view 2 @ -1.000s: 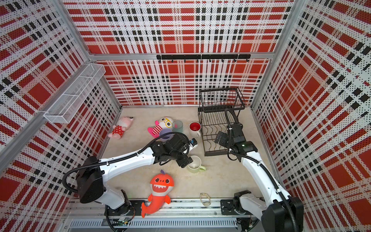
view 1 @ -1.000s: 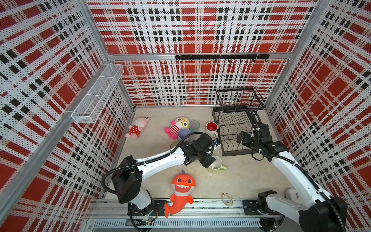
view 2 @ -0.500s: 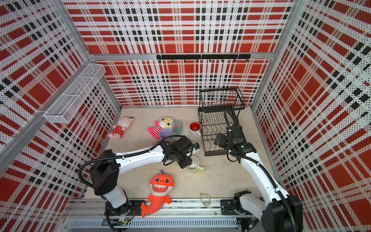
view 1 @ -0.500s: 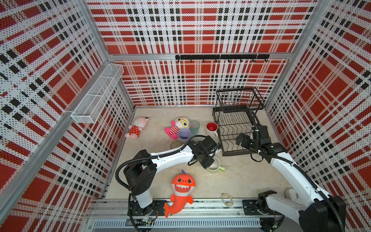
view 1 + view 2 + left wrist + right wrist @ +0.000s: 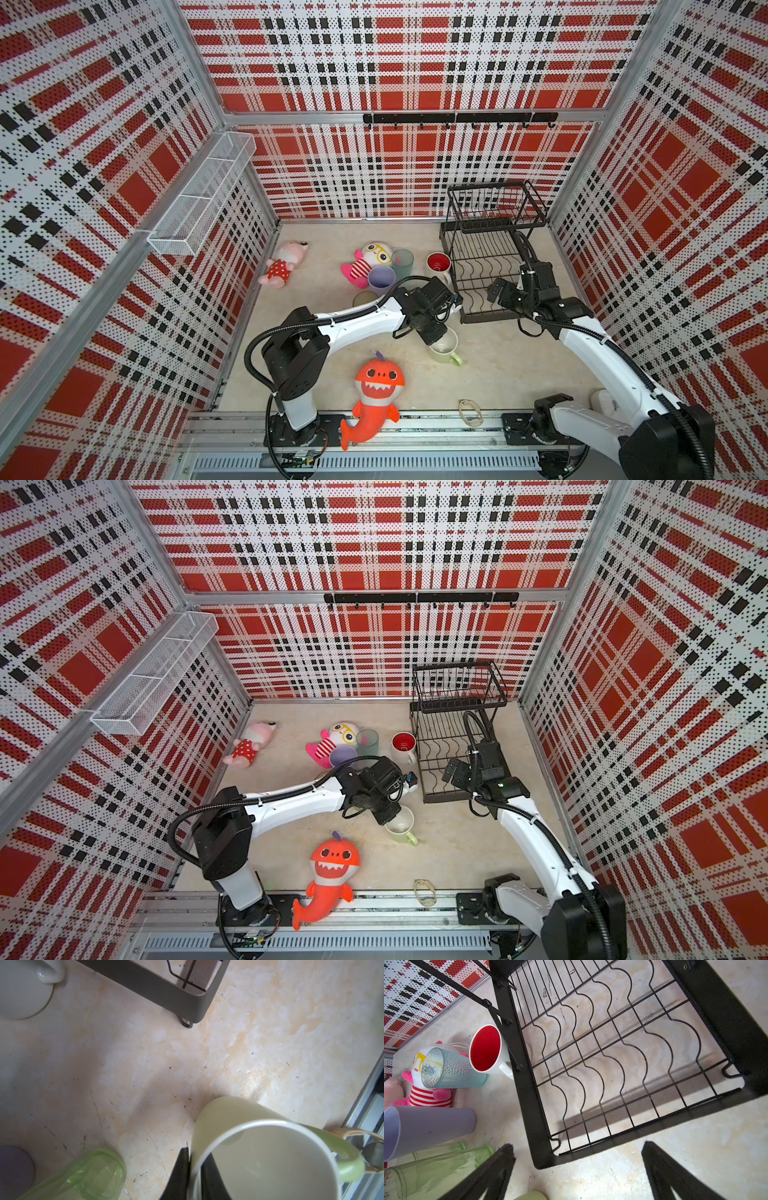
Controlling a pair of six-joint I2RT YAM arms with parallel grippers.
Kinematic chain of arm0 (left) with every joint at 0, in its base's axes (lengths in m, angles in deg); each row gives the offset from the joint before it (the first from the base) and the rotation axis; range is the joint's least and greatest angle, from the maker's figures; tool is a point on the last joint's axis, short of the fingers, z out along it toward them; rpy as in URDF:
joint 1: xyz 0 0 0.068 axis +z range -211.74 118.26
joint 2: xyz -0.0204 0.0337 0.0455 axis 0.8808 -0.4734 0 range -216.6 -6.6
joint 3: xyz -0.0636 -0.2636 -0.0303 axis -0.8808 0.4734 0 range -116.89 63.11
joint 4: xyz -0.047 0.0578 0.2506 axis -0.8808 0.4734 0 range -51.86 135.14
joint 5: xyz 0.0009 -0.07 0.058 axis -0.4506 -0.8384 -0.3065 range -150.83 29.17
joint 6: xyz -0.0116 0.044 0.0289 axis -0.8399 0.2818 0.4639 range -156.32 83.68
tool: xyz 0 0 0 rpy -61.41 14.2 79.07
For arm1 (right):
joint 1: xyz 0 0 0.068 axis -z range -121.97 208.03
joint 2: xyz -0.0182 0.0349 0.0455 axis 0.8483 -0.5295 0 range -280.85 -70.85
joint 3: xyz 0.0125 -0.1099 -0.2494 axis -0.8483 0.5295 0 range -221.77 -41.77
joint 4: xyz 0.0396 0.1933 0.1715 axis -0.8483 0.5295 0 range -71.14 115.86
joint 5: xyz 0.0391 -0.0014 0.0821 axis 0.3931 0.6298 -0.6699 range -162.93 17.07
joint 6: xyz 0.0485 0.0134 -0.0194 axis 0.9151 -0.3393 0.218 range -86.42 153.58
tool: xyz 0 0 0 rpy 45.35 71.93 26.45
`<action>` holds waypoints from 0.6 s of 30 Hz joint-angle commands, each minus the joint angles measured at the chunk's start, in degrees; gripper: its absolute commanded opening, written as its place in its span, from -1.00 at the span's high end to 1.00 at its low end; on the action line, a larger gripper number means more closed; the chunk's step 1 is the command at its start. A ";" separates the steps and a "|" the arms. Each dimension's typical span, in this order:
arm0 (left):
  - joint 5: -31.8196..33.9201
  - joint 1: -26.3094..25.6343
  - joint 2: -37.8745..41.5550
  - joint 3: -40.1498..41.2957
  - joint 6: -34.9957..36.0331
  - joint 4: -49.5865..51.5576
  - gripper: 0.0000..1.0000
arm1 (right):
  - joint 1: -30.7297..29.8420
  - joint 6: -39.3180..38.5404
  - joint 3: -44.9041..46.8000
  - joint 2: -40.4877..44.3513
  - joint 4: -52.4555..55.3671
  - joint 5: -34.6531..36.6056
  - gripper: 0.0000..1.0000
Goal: Load cups into a dish rack
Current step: Pick up the cup from the center of the table.
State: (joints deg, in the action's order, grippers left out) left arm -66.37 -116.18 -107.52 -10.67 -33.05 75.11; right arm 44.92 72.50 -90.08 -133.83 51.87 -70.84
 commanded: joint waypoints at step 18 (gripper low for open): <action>-2.13 -0.41 -4.49 -3.16 -1.75 2.67 0.63 | 0.18 1.16 2.21 1.60 -2.16 -0.77 -1.00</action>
State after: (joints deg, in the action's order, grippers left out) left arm -67.97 -116.20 -110.76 -12.09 -34.64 76.25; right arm 44.92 72.74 -88.60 -133.52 50.43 -71.65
